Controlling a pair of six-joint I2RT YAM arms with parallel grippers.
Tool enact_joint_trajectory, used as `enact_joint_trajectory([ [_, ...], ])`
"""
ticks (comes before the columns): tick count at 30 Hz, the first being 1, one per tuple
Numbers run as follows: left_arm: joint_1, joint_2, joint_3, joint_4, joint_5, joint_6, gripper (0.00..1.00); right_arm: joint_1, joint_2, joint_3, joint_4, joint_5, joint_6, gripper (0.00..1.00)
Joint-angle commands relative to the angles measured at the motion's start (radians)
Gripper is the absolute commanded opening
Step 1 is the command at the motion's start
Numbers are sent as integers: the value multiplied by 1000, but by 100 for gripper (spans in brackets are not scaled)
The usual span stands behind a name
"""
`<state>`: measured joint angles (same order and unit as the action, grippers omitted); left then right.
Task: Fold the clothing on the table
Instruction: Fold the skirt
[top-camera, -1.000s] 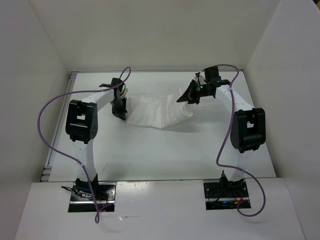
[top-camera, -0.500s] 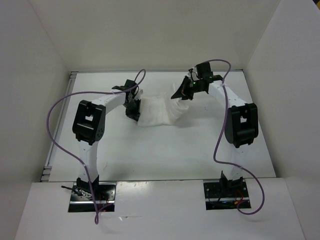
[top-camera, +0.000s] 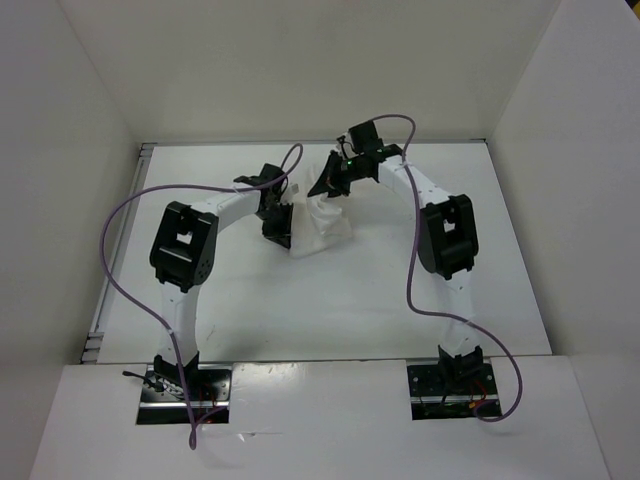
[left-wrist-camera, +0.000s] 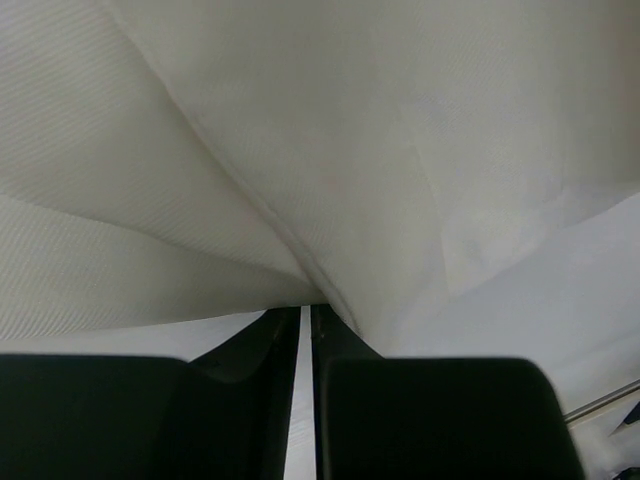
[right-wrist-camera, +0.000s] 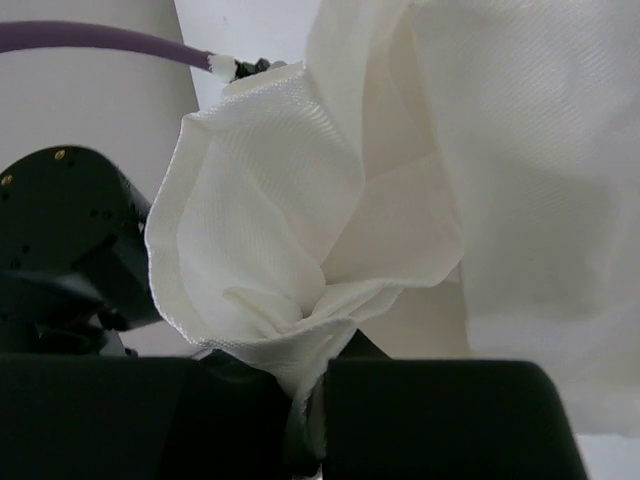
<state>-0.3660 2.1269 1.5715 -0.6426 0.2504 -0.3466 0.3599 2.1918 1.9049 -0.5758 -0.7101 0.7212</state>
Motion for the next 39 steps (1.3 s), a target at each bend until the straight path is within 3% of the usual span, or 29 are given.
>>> enact_joint_trajectory([
  [1,2,-16,-44,14,7,-3,14,42,58,91,4,-12,23,11],
  [3,12,-28,-54,14,-2,-3,14,51,91,112,4,-12,23,18],
  [4,12,-28,-54,14,-2,-3,14,60,100,112,4,-23,23,31],
  [11,145,-162,-54,-52,-60,37,14,120,73,102,51,-152,53,42],
  [18,239,-349,-13,-98,-68,46,14,91,-122,-1,54,-118,18,42],
  [24,199,-406,105,-141,154,81,17,21,-165,-63,137,-137,47,44],
  [26,168,-406,149,-141,300,81,17,7,-165,-85,207,-175,81,44],
  [28,150,-397,192,-85,384,71,17,-22,-178,-118,307,-213,131,44],
  [31,127,-323,202,-48,477,51,17,-42,-187,-75,210,-111,106,38],
  [34,101,-230,193,-17,489,41,17,-64,-201,-64,154,-20,69,26],
  [39,91,-148,56,46,498,18,17,-82,-225,-191,171,-21,47,22],
])
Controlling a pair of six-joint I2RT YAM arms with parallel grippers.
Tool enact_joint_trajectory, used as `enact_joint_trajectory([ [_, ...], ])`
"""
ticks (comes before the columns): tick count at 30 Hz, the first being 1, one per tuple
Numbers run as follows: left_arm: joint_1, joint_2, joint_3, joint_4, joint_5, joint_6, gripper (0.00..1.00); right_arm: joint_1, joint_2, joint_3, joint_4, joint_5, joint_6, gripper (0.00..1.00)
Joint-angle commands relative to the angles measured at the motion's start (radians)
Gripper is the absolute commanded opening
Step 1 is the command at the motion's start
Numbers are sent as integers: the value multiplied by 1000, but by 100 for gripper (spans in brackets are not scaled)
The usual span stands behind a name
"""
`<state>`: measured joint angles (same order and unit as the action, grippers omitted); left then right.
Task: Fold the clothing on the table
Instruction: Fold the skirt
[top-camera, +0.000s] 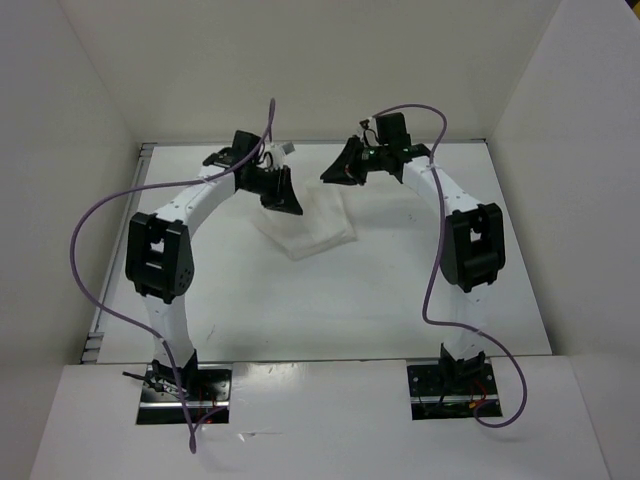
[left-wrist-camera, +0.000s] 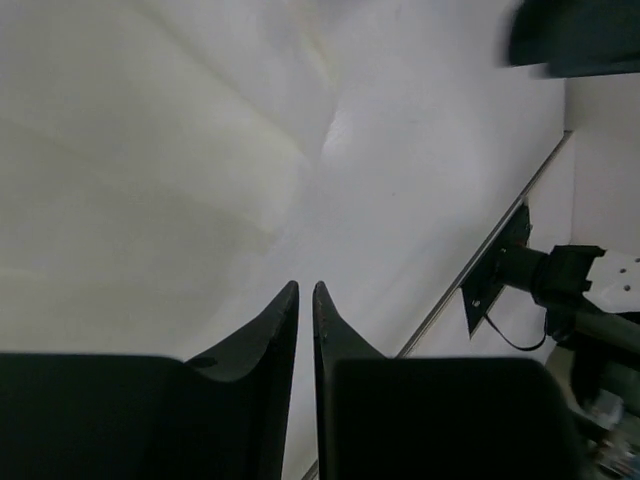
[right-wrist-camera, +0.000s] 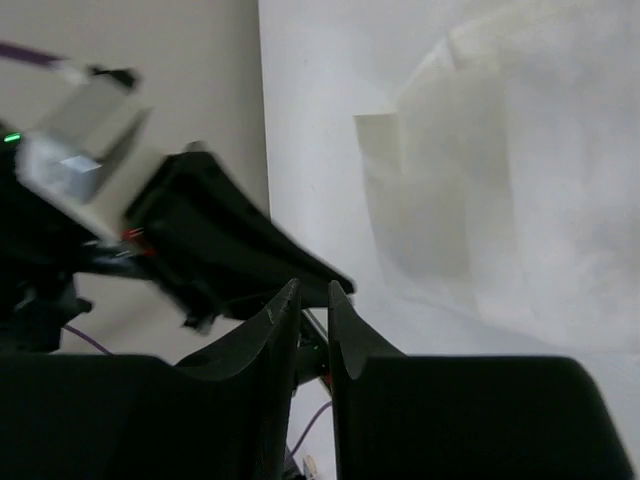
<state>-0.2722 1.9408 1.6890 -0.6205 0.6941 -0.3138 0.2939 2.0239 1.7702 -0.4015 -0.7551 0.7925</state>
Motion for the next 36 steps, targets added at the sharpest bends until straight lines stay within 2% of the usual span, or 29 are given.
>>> enact_joint_trajectory([
  [1,-2,38,-81,24,44,-15,17,-25,-57,-95,13,23,-24,22],
  [8,-12,49,-297,82,2,-28,17,-35,22,-173,49,14,-24,21],
  [12,1,99,-321,105,-45,-47,17,-35,36,-182,58,14,-24,21],
  [14,10,156,-321,114,-129,-56,17,-44,26,-183,58,14,-24,21],
  [17,21,237,-321,159,-76,-85,17,-53,4,-183,49,14,-33,21],
  [20,31,264,-321,195,-50,-114,17,-64,-48,-207,49,23,-42,21],
  [24,83,282,-334,229,-84,-145,18,-88,-172,-262,49,36,-53,21],
  [29,108,311,-353,249,-13,-166,18,-107,-339,-359,49,94,-53,24],
  [31,108,256,-380,249,34,-166,20,-107,-439,-402,40,129,-75,26],
  [32,108,160,-394,249,35,-153,22,-119,-474,-417,30,151,-75,26],
  [34,108,43,-423,223,6,-130,28,-131,-580,-468,7,213,-101,31],
  [35,108,-80,-433,199,-14,-105,34,-131,-614,-488,7,236,-110,34],
  [36,117,-139,-442,188,-34,-94,38,-140,-649,-509,7,272,-125,41],
])
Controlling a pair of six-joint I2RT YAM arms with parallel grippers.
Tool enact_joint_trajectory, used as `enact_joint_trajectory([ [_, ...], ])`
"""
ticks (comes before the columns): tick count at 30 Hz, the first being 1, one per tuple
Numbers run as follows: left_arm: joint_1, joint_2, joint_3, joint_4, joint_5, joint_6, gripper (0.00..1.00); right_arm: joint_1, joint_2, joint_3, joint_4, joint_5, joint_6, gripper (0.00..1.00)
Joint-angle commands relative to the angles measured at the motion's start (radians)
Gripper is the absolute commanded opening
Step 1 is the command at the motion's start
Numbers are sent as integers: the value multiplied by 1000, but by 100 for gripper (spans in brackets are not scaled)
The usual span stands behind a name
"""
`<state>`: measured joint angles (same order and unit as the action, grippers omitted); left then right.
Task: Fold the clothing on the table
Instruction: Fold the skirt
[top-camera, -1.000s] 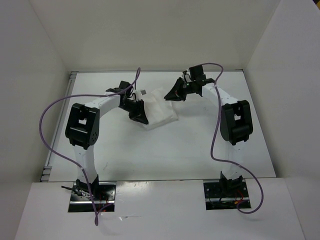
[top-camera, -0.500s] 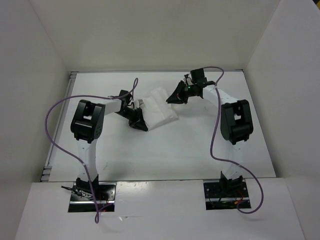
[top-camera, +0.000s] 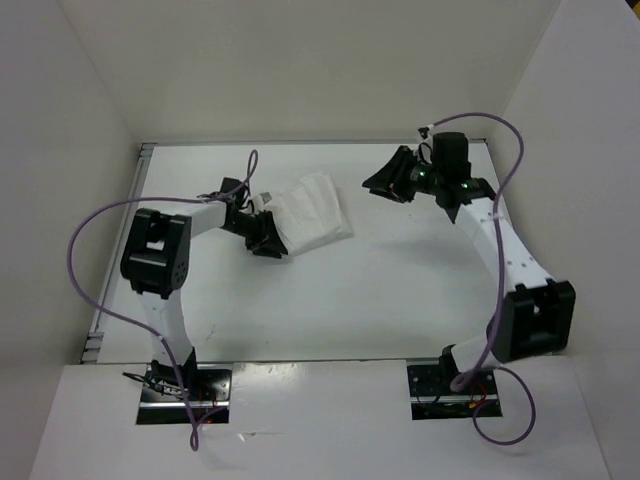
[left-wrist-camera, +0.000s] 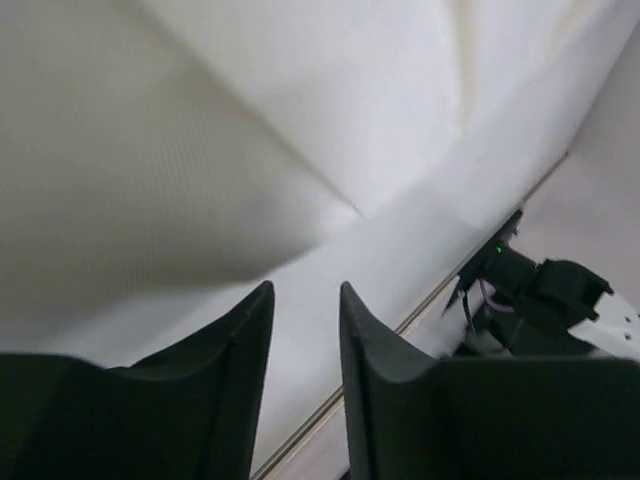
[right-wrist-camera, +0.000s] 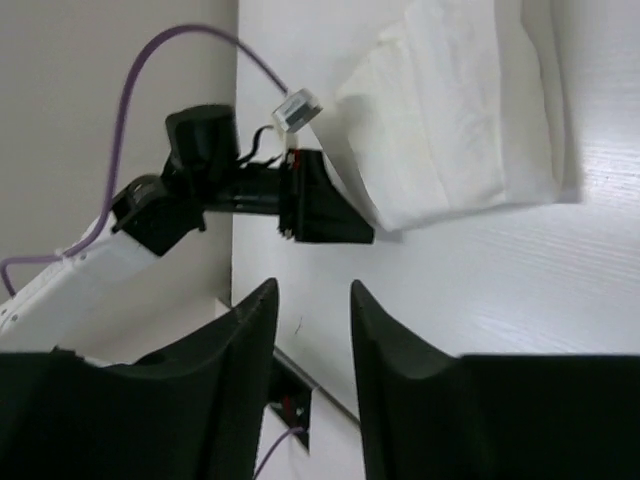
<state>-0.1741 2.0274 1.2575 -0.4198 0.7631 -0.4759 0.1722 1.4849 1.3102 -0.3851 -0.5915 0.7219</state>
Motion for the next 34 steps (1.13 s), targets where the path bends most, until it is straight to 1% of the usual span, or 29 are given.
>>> enact_joint_trajectory([
  [1,19,-280,-33,-25,-141,78,42,-29,-142,-99,-9,119,-64,43],
  [2,31,-379,-46,-43,-163,91,45,-30,-208,-126,-9,130,-76,45],
  [4,31,-499,-76,-59,-198,91,47,-60,-267,-213,26,139,-93,53],
  [5,42,-531,-93,-71,-220,91,49,-60,-334,-239,26,154,-93,57],
  [7,42,-588,-147,-71,-229,91,50,-91,-394,-310,26,185,-93,65],
  [8,42,-639,-167,-71,-229,91,51,-102,-452,-331,26,199,-93,68],
  [9,42,-660,-217,-56,-229,77,51,-111,-481,-368,11,223,-93,71],
  [10,42,-694,-243,-30,-229,77,52,-135,-511,-387,-12,235,-93,71],
  [11,42,-706,-266,-17,-220,48,52,-149,-570,-426,-21,246,-75,73],
  [13,42,-725,-325,16,-220,37,52,-186,-633,-468,-44,286,-40,74],
  [14,42,-736,-325,16,-231,37,52,-195,-667,-491,-54,304,-17,74],
  [15,42,-736,-325,16,-251,37,54,-195,-739,-538,-66,330,51,74],
  [16,51,-736,-325,4,-271,28,54,-204,-779,-566,-77,388,91,74],
  [17,51,-736,-325,4,-284,28,54,-204,-822,-595,-86,407,128,74],
  [18,51,-736,-325,4,-285,28,54,-204,-916,-656,-86,407,189,74],
  [20,51,-725,-334,22,-266,28,54,-204,-1009,-706,-86,418,240,74],
  [21,51,-714,-334,23,-257,28,54,-204,-1094,-739,-86,427,260,75],
  [24,51,-705,-343,33,-237,28,54,-204,-1224,-761,-124,449,292,75],
  [27,51,-696,-352,44,-226,19,54,-204,-1265,-761,-147,449,301,77],
  [33,51,-696,-372,62,-196,19,54,-183,-1266,-761,-169,469,301,77],
  [34,51,-696,-372,62,-209,10,56,-183,-1266,-761,-169,469,301,77],
])
